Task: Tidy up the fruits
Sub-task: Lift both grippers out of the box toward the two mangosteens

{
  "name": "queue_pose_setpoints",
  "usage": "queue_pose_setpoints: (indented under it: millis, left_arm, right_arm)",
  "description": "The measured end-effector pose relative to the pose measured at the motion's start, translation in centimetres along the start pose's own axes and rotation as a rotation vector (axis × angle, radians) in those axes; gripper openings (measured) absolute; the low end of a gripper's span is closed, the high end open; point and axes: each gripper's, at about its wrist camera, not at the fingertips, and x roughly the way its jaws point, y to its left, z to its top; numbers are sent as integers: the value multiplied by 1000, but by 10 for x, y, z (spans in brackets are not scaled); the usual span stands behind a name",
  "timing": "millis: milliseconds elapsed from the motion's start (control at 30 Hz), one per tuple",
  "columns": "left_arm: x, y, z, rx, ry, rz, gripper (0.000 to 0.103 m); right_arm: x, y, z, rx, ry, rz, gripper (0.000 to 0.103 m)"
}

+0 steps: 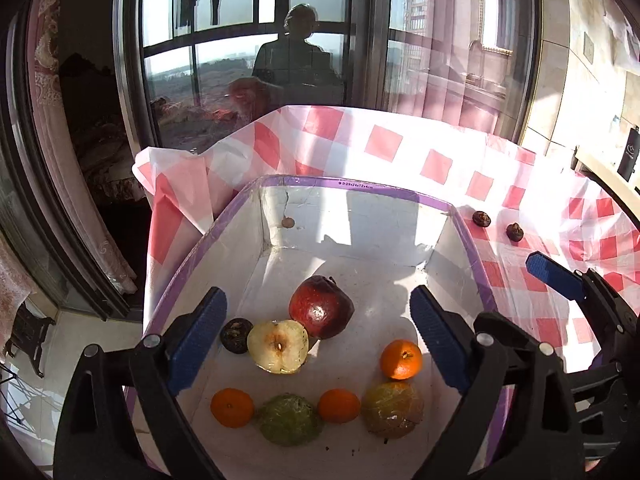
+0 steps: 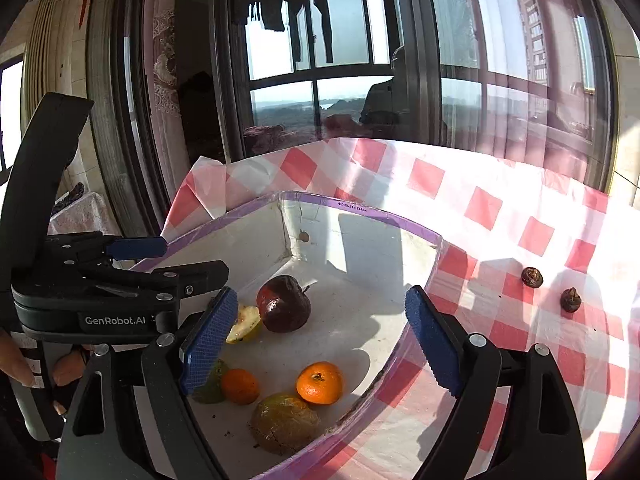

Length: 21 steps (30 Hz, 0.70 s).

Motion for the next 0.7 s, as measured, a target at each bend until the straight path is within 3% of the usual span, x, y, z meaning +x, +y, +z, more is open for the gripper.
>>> queue_pose_setpoints:
  millis: [67,133,233,333,500,700]
  left_arm:
    - [-22,-29,6,27,-145,-41,101]
    - [-34,-61,9,71,-233,-108,101]
    - [-40,-112,5,137,-312,-192,101]
    - [-28,-163,-7,186,-320,-259,101]
    - [40,-236,-40,281,-133,-359,101]
    - [141,-252,-60,211,112,-295,101]
  right_arm:
    - [-22,-28,-1,65,-48,-19,88]
    - [-40,-56,-7,108,-73,-69,88]
    - [-62,-102,-25,187,-79,-151,88]
    - [-77,-155,-51,316,-61,-233,88]
    - [-89,-224,-92,466,11,-420,88]
    - [-66,-267,-112,508,99,-488,88]
